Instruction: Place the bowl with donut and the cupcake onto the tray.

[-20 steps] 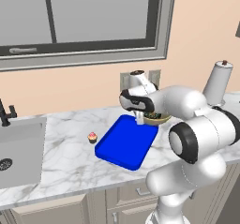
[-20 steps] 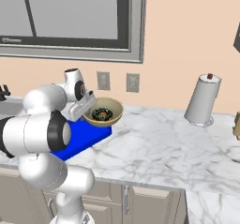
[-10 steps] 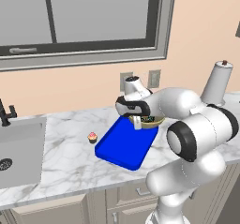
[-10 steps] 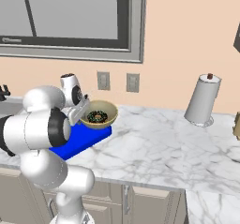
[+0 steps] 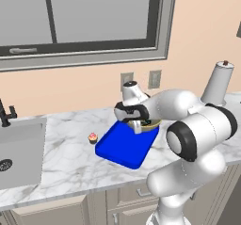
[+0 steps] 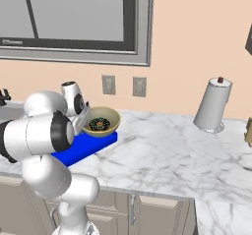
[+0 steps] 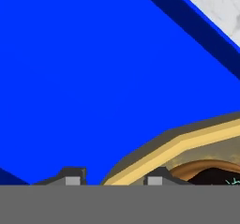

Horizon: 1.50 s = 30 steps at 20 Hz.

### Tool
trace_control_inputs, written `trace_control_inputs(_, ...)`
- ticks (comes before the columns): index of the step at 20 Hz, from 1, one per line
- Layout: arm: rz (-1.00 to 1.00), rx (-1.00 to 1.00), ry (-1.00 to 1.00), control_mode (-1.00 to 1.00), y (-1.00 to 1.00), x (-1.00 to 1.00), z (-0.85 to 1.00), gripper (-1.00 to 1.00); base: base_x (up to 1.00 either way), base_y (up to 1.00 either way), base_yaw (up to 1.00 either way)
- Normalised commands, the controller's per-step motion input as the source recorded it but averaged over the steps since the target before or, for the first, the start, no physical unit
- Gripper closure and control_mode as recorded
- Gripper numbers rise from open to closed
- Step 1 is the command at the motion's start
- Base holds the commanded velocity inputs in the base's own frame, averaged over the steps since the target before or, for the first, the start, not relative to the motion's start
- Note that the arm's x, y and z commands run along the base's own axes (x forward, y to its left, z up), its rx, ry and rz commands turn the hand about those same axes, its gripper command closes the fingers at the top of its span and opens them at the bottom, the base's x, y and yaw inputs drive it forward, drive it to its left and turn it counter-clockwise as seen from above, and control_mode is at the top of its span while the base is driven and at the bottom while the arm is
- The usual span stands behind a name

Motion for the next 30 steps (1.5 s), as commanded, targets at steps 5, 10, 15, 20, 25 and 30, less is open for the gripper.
trace_control_inputs(5, 0.09, 0.0, 0.01, -1.0, 0.1, -0.05, -0.15, 1.0, 0.0, 0.0, 0.0)
trace_control_inputs(10, 0.07, 0.0, 0.0, -1.0, 0.27, -0.33, -0.03, 1.0, 0.0, 0.0, 0.0)
trace_control_inputs(15, 0.08, 0.0, 0.0, -1.0, 0.05, -0.15, -0.18, 1.0, 0.0, 0.0, 0.0)
trace_control_inputs(20, 0.06, 0.0, 0.0, -1.0, 0.0, 0.0, -0.15, 1.0, 0.0, 0.0, 0.0)
trace_control_inputs(25, 0.06, 0.0, 0.02, -1.0, 0.0, 0.0, -0.05, 1.0, 0.0, 0.0, 0.0)
trace_control_inputs(30, 0.03, 0.0, 0.0, -1.0, 0.0, 0.0, -0.02, -1.0, 0.0, 0.0, 0.0)
